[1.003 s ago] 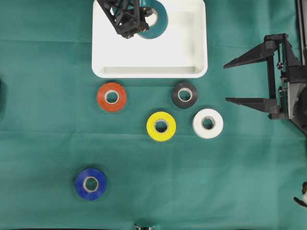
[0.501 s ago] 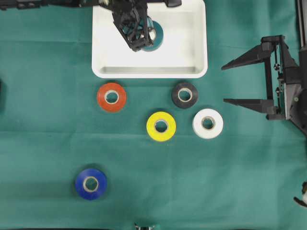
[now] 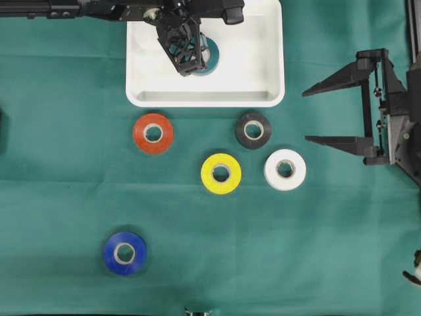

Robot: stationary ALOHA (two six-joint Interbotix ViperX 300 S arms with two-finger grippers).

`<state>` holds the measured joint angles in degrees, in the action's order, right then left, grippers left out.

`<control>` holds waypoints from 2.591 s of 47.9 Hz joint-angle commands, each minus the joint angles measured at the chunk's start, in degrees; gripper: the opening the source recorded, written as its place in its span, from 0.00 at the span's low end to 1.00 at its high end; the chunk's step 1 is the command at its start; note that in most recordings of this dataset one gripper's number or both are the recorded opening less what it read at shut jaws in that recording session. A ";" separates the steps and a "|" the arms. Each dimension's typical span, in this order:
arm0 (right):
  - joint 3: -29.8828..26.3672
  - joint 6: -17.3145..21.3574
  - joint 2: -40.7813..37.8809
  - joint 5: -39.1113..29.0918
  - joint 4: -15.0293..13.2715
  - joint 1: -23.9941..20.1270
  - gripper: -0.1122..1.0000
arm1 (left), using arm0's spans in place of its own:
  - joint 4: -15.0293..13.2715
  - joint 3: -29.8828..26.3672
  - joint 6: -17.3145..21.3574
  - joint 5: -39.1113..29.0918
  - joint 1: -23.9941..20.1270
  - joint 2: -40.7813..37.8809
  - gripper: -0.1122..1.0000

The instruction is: Pick up the tape from a random location and place it into the white case.

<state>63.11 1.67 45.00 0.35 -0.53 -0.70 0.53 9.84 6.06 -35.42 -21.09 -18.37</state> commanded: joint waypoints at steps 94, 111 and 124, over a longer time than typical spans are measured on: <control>-2.55 0.09 -0.18 0.09 0.00 -0.18 0.93 | -0.09 -9.14 0.26 -19.16 2.55 22.06 1.00; -2.81 0.09 -0.18 0.18 0.00 -0.18 0.93 | -0.09 -7.56 -0.09 -18.37 12.13 22.76 1.00; -2.90 0.09 -0.18 -0.26 0.00 -0.18 0.93 | -0.09 -6.68 -1.67 -16.35 21.80 22.68 1.00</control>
<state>61.88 1.67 44.91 0.18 -0.53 -0.79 0.35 3.87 4.57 -52.82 -1.14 2.64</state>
